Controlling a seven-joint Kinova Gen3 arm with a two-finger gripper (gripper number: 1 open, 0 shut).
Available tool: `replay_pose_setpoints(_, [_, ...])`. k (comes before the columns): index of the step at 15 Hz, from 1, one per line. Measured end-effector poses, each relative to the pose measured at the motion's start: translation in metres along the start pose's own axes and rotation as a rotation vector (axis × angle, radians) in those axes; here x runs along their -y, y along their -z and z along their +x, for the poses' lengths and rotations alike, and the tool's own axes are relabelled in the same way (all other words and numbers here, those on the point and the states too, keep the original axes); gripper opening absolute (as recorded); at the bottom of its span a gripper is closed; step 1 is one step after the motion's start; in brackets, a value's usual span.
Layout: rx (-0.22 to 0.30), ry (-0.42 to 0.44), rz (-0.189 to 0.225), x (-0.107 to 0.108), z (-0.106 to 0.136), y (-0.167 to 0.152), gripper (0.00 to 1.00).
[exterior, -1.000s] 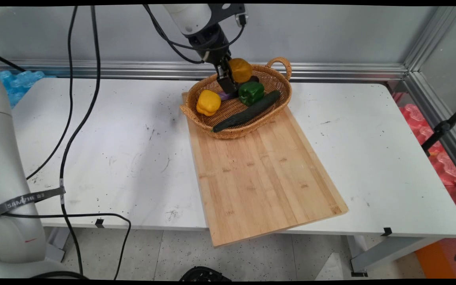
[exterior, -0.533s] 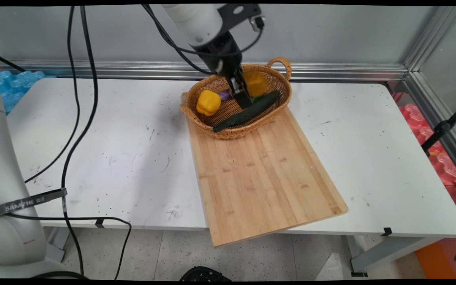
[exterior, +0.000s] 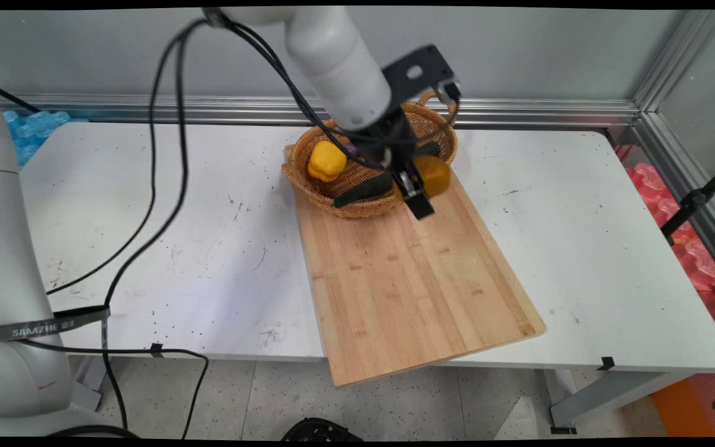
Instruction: Place the picked object on the cutting board
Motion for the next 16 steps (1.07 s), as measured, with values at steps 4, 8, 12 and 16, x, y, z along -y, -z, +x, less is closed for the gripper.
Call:
replay_pose_setpoints(4, [0.009, 0.002, -0.011, -0.015, 0.008, -0.045, 0.00])
replay_pose_setpoints(8, [0.027, -0.007, -0.028, -0.026, 0.012, -0.082, 0.00])
replay_pose_setpoints(12, [0.048, -0.012, -0.044, -0.035, 0.015, -0.115, 0.00])
replay_pose_setpoints(16, [0.062, -0.013, -0.053, -0.039, 0.017, -0.137, 0.00])
